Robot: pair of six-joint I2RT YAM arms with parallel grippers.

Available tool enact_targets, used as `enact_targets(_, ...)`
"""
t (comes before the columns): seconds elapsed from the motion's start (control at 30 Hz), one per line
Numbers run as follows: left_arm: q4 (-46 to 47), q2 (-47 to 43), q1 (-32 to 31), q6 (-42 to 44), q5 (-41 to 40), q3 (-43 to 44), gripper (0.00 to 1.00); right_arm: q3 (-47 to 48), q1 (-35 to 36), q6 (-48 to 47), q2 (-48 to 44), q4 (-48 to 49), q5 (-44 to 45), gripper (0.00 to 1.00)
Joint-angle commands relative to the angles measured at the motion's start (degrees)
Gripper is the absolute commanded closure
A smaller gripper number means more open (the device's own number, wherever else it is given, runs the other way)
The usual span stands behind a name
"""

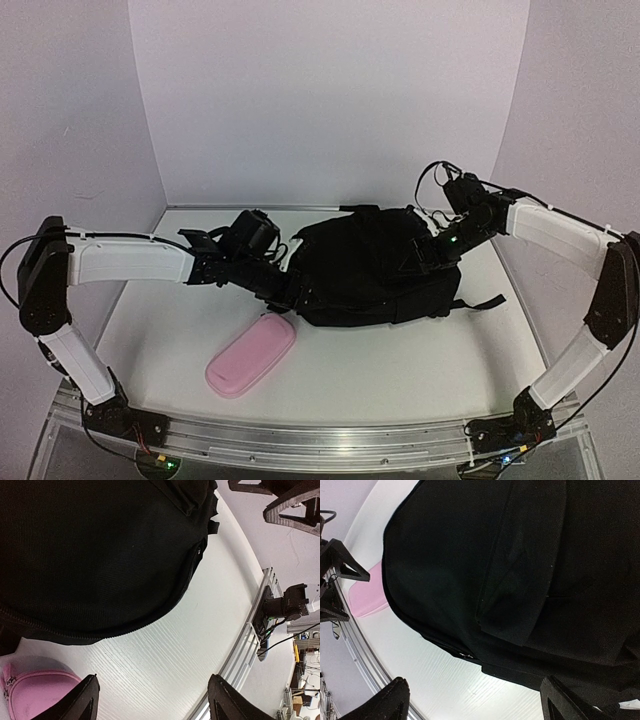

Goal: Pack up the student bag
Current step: Zip the student bag at the center of the board.

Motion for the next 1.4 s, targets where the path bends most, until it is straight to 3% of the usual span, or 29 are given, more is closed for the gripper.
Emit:
enact_targets(0.0,-4.3,-0.2,0.1,1.6,1.0,1.0,0.22,-0.5,-2.5,-2.5,-3.4,-1.6,0.1,0.09)
enact_targets(0.2,-9.2,-4.3,0.2,1.1,-3.9,-5.1,0.15,-0.6,-4.6,-3.7,-3.5,-2.3,1.7,0.09)
enact_targets(0.37,-8.9,-4.4,-0.2,1.5,-3.1,-4.8,0.16,0.3,-6.2,-4.0,-1.5,-3.2,3.0,0.11)
enact_targets(0.6,-7.4,0.3,-5.7,7.2,-3.4,3.8,0.29,-1.5,-7.0,-4.3,-1.7,-4.2,2.1,0.17)
enact_targets(0.8,-5.7,3.3,-5.8,8.2,-3.4,10.6,0.38,-5.2,-7.0,-4.8,-2.5,-4.2,-0.9,0.27)
enact_targets(0.97,-8.0,11.2,-5.8,8.9,-3.0,17.8,0.48,-6.8,-7.0,-4.6,-1.9,-4.2,-3.0,0.32)
enact_targets(1.37,-8.2,21.1,-5.8,6.6,-3.0,26.4,0.69,-9.1,-7.0,-5.1,-0.8,-4.0,-4.3,0.37)
